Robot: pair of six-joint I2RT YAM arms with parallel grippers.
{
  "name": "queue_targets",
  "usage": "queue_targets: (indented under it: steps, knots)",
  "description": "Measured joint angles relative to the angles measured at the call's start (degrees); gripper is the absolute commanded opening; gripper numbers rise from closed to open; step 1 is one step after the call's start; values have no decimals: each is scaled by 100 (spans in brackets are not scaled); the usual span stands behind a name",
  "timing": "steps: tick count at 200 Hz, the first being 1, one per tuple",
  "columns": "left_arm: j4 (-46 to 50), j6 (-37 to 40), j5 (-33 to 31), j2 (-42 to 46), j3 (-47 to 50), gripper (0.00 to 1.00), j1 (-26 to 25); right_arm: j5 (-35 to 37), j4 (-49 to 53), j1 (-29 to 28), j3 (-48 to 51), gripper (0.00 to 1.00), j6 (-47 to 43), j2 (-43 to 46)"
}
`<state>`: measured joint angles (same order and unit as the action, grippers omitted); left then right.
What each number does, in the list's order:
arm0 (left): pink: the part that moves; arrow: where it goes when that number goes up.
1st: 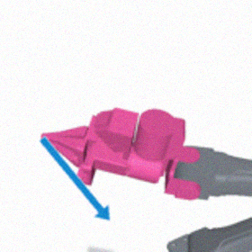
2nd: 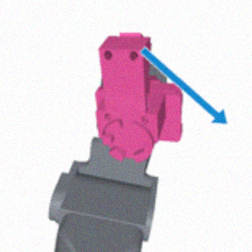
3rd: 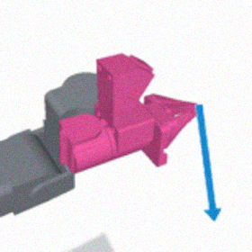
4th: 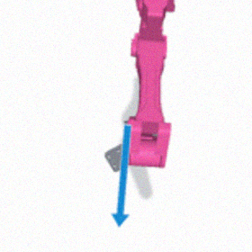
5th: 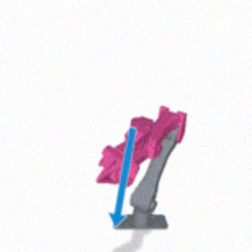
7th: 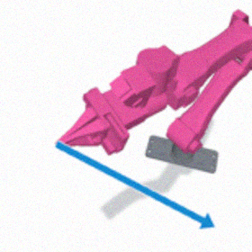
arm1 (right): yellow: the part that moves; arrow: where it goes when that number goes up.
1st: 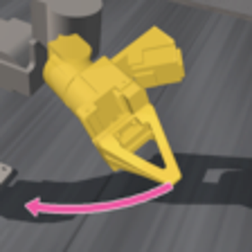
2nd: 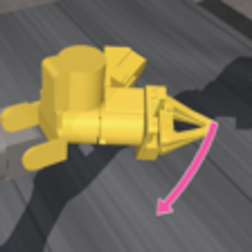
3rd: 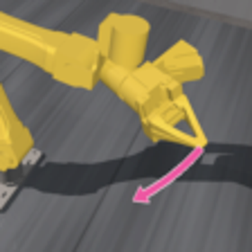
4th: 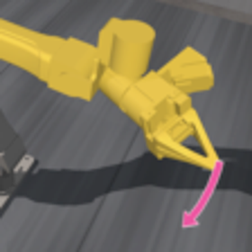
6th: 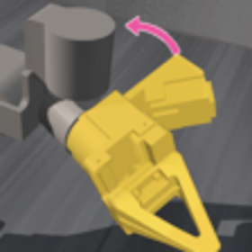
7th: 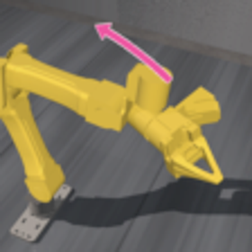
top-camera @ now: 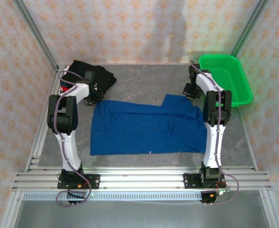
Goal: Fold and stack the t-shirts
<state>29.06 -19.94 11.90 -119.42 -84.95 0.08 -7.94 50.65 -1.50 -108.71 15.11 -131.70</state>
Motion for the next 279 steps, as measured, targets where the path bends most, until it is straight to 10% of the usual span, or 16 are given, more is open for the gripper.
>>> queue_targets:
  steps: [279]
  knots:
    - [293,466,-256,1207,459,0,-9,-1202,-2026,42,1252,0,-1235,2559]
